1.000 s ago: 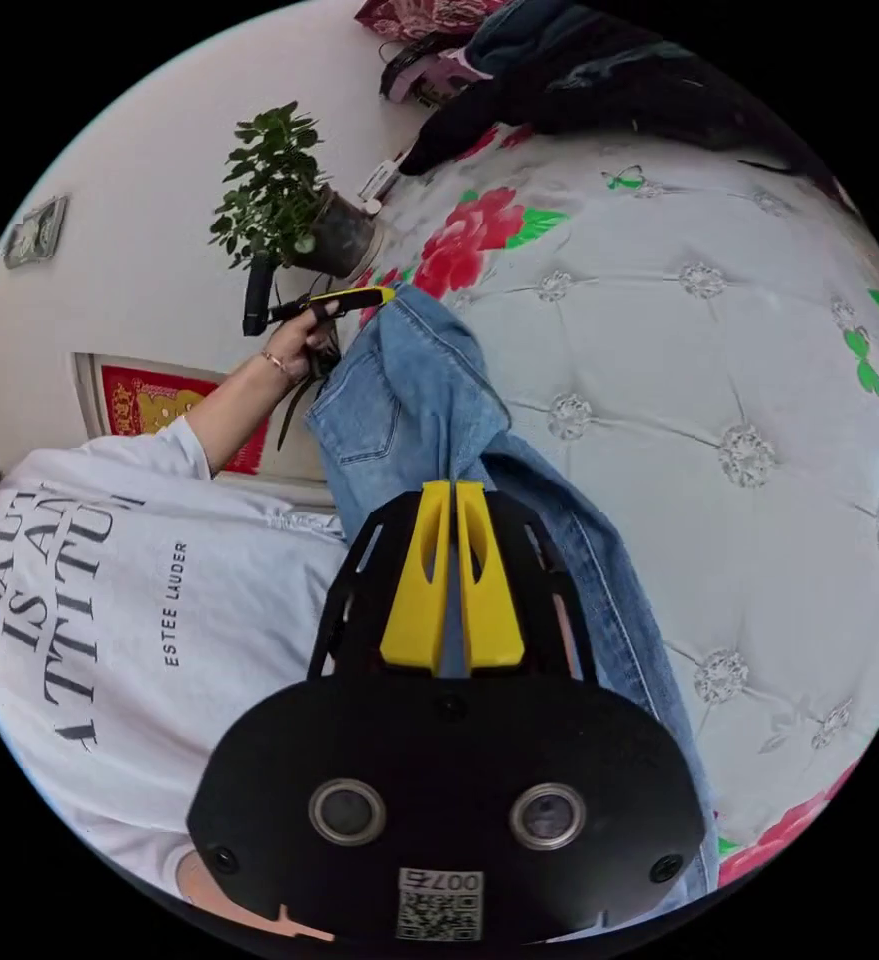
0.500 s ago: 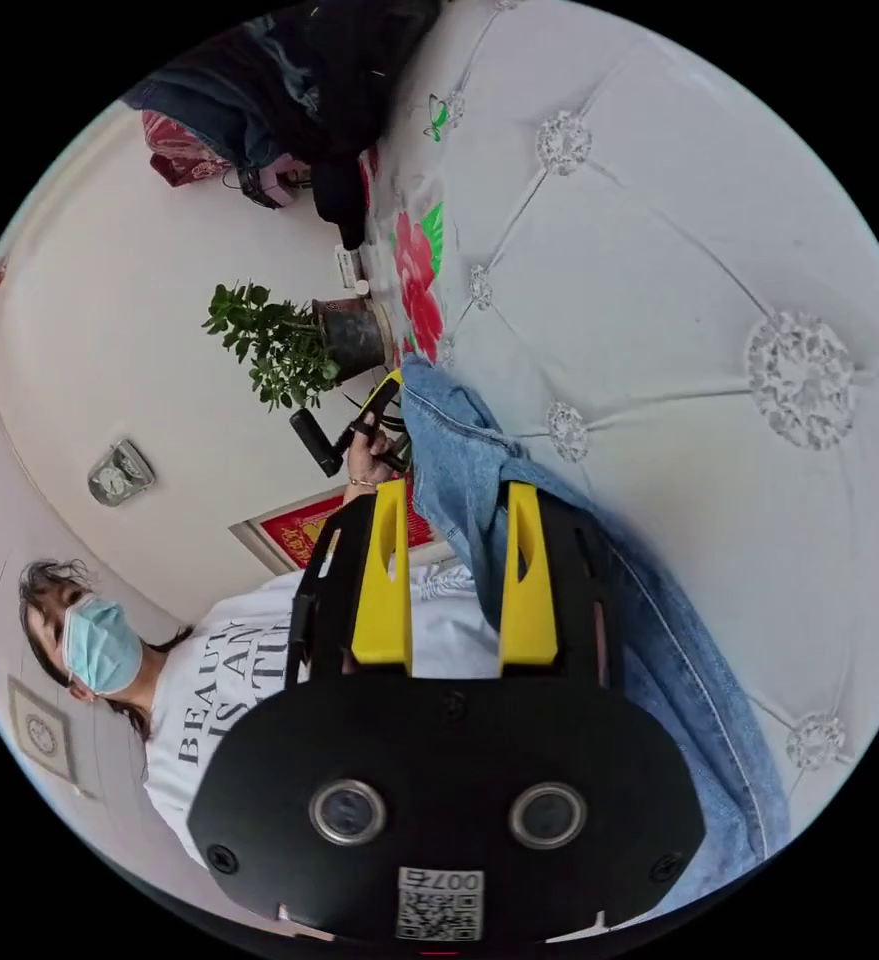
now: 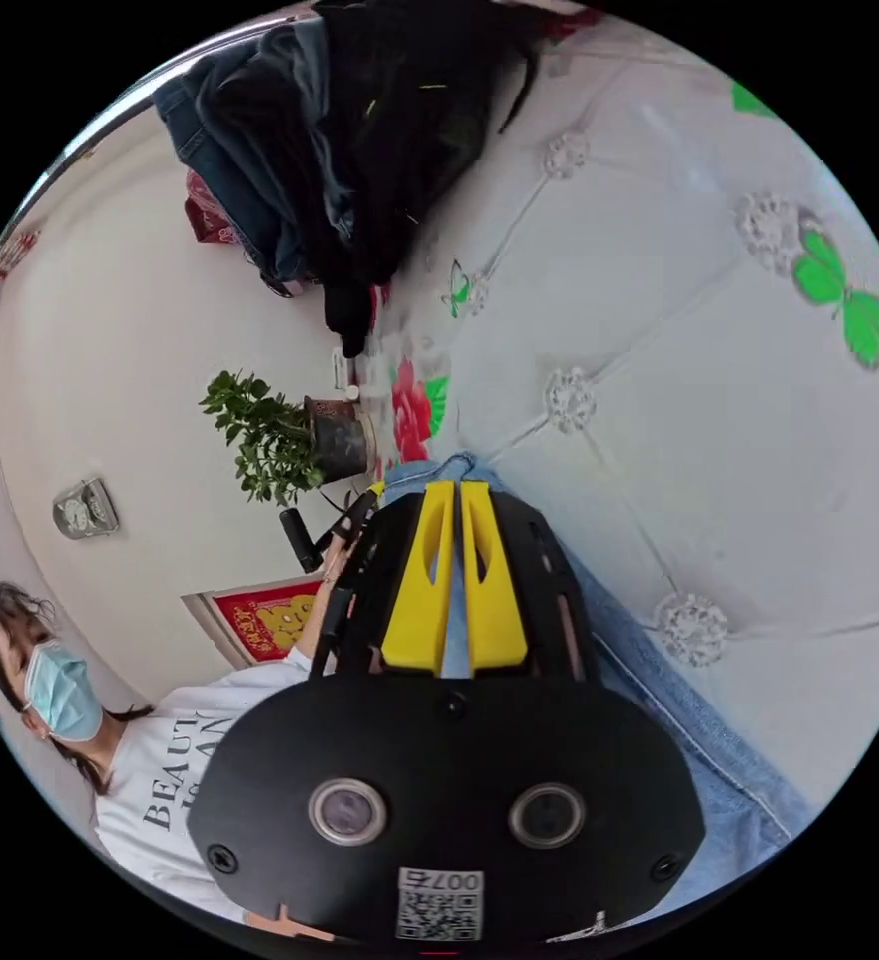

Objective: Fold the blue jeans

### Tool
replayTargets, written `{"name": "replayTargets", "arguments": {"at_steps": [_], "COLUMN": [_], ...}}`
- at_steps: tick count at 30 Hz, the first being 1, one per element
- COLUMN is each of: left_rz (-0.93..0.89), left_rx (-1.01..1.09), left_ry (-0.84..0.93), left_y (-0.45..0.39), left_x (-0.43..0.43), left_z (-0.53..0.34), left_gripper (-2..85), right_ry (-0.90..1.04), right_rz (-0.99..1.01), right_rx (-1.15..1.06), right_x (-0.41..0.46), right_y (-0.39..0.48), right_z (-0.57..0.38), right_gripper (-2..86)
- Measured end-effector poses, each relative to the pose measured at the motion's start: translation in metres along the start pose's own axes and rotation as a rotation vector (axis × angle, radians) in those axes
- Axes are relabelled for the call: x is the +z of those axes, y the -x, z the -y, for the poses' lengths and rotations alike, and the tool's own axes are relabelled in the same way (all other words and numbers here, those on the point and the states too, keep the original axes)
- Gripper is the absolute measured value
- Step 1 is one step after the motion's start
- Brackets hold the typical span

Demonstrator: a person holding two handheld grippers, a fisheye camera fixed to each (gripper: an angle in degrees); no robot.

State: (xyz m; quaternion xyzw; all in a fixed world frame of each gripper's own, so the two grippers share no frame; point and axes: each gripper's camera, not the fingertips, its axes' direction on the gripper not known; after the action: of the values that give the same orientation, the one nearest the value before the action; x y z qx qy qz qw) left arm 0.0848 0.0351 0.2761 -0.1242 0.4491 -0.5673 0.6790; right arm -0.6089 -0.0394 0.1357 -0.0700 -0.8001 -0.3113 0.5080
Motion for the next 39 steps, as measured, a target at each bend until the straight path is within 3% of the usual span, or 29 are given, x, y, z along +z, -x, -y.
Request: {"name": "replayTargets", "arguments": {"at_steps": [3, 7, 11, 15, 21, 23, 28, 32, 35, 37, 39], "left_rz": [0.035, 0.019, -0.019, -0.082, -0.164, -0.122, -0.057, 0.195, 0.174, 0.145, 0.123], "left_rx": [-0.04, -0.099, -0.241, -0.261, -0.25, -0.156, 0.162, 0.567, 0.502, 0.354, 0.062], "left_ry": [-0.065, -0.081, 0.017, 0.087, 0.135, 0.138, -0.129, -0.345, -0.222, -0.047, 0.155], "left_y": [-0.001, 0.011, 0.023, 0.018, 0.013, -0.002, -0.055, -0.094, -0.056, -0.015, 0.034], "left_x": [-0.018, -0.051, -0.07, -0.06, -0.03, -0.042, -0.144, -0.183, -0.135, -0.081, -0.023], "left_z": [0.006, -0.029, -0.111, -0.164, -0.151, -0.14, -0.102, -0.101, -0.108, -0.127, -0.168], "left_gripper": [5.9, 7.5, 8.7, 9.8, 0.5, -0.4, -0.9, -0.9, -0.9, -0.8, -0.9], "right_ry": [-0.09, -0.161, -0.142, -0.08, -0.07, -0.064, -0.018, -0.002, -0.042, -0.06, -0.07], "right_rz": [-0.165, -0.234, -0.449, -0.577, -0.608, -0.617, -0.729, -0.767, -0.761, -0.726, -0.674], "right_rx": [-0.081, -0.202, -0.343, -0.334, -0.292, -0.303, -0.287, -0.268, -0.277, -0.257, -0.218], "right_x": [-0.014, -0.031, -0.024, 0.001, 0.026, 0.031, 0.051, 0.07, 0.075, 0.073, 0.068], "right_y": [0.023, 0.048, 0.064, 0.051, 0.042, 0.043, 0.032, 0.023, 0.023, 0.022, 0.021], "right_z": [-0.003, -0.035, -0.104, -0.169, -0.206, -0.211, -0.221, -0.227, -0.228, -0.227, -0.225], "right_gripper": [0.9, 1.6, 1.7, 1.9, 3.7, 4.1, 4.9, 5.4, 5.5, 5.7, 5.8]}}
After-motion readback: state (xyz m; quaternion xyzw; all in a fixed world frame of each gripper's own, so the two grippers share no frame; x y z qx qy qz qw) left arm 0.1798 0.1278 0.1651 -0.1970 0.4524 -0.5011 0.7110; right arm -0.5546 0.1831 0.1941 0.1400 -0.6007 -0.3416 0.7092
